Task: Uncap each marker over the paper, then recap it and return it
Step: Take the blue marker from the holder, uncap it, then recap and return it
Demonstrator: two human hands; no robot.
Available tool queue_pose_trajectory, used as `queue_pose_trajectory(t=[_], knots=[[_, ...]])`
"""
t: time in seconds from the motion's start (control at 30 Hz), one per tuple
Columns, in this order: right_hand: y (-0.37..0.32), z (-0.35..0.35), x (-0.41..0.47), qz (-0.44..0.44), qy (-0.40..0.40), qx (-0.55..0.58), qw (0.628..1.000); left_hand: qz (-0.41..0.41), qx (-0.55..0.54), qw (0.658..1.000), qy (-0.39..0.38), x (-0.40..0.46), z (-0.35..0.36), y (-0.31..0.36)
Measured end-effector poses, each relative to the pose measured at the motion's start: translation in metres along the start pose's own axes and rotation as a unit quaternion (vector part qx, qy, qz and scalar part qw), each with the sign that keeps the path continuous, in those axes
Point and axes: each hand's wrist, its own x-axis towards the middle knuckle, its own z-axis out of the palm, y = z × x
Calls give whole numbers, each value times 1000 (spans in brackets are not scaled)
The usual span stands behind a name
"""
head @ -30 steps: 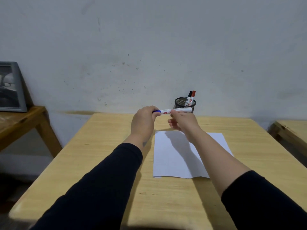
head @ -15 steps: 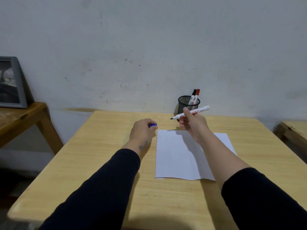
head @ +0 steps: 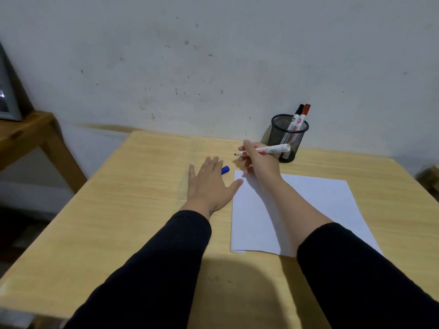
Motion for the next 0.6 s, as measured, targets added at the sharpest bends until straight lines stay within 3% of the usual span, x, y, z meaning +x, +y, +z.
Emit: queue_pose_trajectory(t=[0.2,0.6], knots=[[13,-5,5,-90,67,-128,985,0,27,1000,-12,3,3,-1],[28,-8,21,-103,68,-271,955,-2,32,999,-13,2,1,1]])
